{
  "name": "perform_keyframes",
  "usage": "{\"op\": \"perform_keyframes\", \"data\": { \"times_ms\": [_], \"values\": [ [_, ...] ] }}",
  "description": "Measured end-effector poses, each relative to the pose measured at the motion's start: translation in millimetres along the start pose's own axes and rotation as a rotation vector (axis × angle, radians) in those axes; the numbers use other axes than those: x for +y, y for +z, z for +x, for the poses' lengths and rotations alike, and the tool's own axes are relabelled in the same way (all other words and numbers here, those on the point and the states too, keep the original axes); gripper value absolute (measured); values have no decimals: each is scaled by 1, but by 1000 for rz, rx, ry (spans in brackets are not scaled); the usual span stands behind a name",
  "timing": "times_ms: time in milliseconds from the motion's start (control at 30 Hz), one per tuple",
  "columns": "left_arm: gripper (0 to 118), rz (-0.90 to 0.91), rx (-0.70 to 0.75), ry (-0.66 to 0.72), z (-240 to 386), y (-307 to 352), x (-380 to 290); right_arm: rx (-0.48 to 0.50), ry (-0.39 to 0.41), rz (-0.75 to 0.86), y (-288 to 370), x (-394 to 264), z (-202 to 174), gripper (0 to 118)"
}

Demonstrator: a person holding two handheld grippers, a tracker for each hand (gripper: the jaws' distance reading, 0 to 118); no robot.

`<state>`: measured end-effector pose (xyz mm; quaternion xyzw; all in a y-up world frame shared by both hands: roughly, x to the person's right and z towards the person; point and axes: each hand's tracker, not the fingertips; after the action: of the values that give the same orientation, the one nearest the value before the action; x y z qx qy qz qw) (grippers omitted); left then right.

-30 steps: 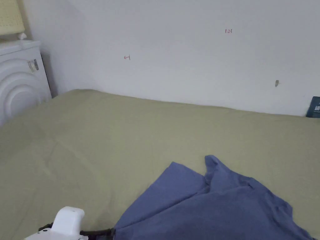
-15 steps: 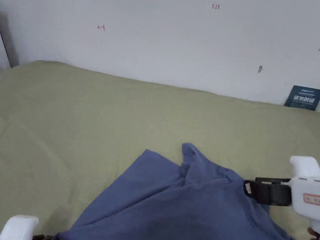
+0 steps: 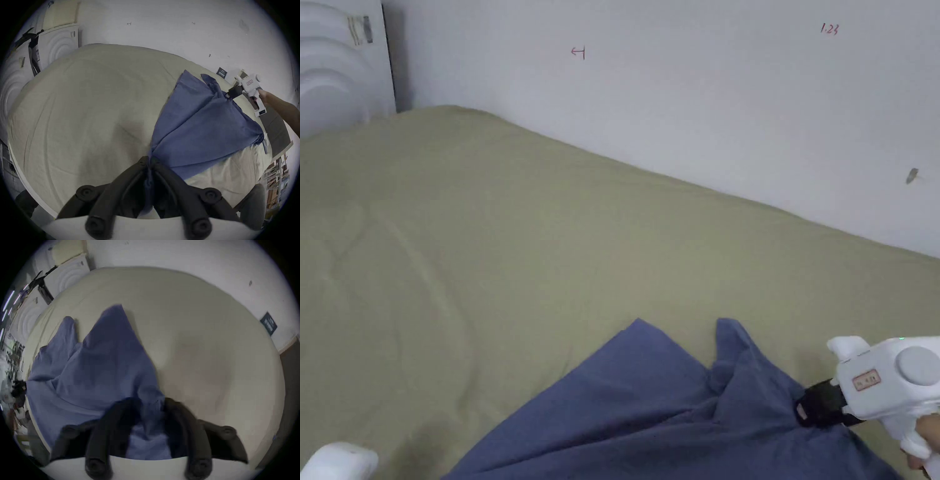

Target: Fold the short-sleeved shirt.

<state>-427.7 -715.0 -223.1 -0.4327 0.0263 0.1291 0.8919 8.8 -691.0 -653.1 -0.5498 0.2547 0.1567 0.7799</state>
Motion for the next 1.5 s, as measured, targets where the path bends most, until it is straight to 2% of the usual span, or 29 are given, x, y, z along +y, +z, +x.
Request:
{"op": "perform_keyframes", "data": {
  "times_ms": [33,67,133,167,233,300,400,467,533,633,700,733,833,1000,1167,1233,1267,1400,1500],
  "values": [
    [2,3,-8,17,1,0,3,1,-50,56,9,-2,0,1],
    [2,5,-18,38,-1,0,4,62,-78,68,12,-4,-1,1],
    [2,8,-34,63,-6,3,7,-33,-47,174,34,-13,-11,1],
    [2,13,-35,67,-5,6,10,-49,-37,219,45,-16,-15,1],
    [2,52,-46,65,-6,17,16,-26,-77,335,83,-27,-26,1],
    [2,103,-75,61,-3,30,31,-10,-84,455,122,-36,-33,1],
    [2,182,-80,7,6,52,61,-78,-39,602,186,-44,-47,1],
    [2,252,-85,-32,17,67,85,-80,-56,680,223,-45,-46,1],
    [2,290,-110,-56,23,83,113,-133,-73,769,263,-46,-48,1],
    [2,354,-102,-100,34,100,161,-155,-81,821,308,-40,-41,1],
    [2,384,-88,-145,43,107,195,-204,-73,853,334,-36,-40,1],
    [2,395,-68,-172,47,111,210,-194,-69,843,341,-29,-33,1],
    [2,432,-30,-247,60,119,259,-276,-104,851,367,-15,-26,1],
    [2,470,39,-328,86,131,342,-297,-140,957,402,10,-1,1],
    [2,551,78,-327,105,144,407,-339,-190,987,428,34,18,1],
    [2,583,97,-349,110,147,429,-352,-173,1014,433,44,26,1],
    [2,602,117,-355,113,148,438,-376,-176,1039,437,40,10,1],
    [2,626,122,-324,119,151,475,-378,-200,1081,447,54,12,1],
    [2,640,167,-358,136,147,481,-402,-186,1120,459,60,8,1]
  ]
}}
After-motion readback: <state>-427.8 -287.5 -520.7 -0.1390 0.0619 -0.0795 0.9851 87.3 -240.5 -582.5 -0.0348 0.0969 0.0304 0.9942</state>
